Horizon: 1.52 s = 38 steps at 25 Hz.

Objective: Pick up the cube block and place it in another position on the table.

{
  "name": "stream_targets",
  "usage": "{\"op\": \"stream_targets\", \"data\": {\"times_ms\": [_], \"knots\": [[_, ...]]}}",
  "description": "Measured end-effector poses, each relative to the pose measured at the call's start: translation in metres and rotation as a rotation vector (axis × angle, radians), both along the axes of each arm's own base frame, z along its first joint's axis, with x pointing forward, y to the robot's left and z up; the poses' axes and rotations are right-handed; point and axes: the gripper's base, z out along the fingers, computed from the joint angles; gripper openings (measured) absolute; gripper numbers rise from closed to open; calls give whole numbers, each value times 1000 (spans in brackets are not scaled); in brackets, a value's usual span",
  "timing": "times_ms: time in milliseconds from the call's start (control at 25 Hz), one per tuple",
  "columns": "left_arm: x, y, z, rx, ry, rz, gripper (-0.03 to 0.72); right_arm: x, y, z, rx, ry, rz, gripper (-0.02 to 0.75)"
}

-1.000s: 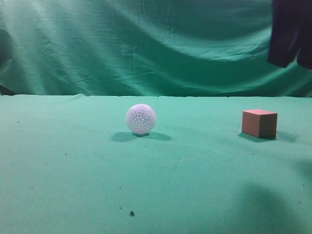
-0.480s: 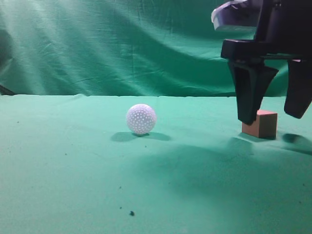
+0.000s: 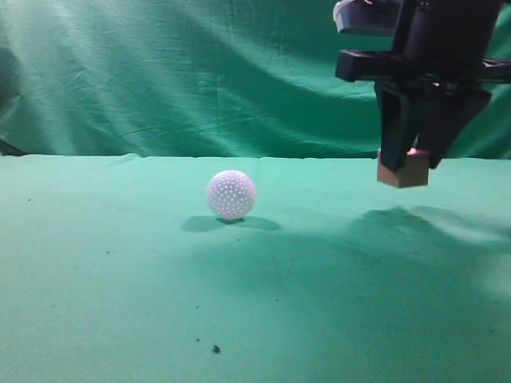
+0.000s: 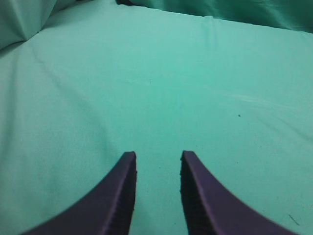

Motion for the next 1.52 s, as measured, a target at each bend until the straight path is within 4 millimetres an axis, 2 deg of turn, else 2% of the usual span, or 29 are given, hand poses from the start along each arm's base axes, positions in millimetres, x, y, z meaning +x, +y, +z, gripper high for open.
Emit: {"op": "stream_targets", "data": {"times_ms": [160, 240, 360, 480, 640, 760, 960, 1040, 1120, 1280, 1320, 1440, 1520], "knots": [[0, 0, 0, 0, 0, 0, 262, 36, -27, 33, 40, -107, -115, 216], [0, 0, 0, 0, 0, 0, 262, 54, -37, 43, 46, -136, -152, 216], [0, 0, 0, 0, 0, 0, 262, 75, -38, 36, 28, -100, -157, 216], [0, 0, 0, 0, 0, 0, 262, 89, -30, 17, 41, -36, -151, 216], [0, 0, 0, 0, 0, 0, 262, 95, -24, -11, 61, 44, -149, 216], [0, 0, 0, 0, 0, 0, 262, 96, -24, -20, 56, 76, -143, 216], [0, 0, 0, 0, 0, 0, 262, 95, -24, -17, 49, 93, -138, 486], [0, 0, 0, 0, 0, 0, 262, 94, -24, -9, 47, 100, -137, 545], [0, 0, 0, 0, 0, 0, 262, 92, -24, 8, 50, 92, -135, 530], [0, 0, 0, 0, 0, 0, 262, 71, -29, 66, 70, 33, -119, 146], [0, 0, 0, 0, 0, 0, 262, 62, -31, 83, 74, 18, -113, 85], [0, 0, 0, 0, 0, 0, 262, 30, -35, 127, 97, -49, -94, 0], [0, 0, 0, 0, 0, 0, 262, 2, -41, 148, 122, -86, -89, 0]]}}
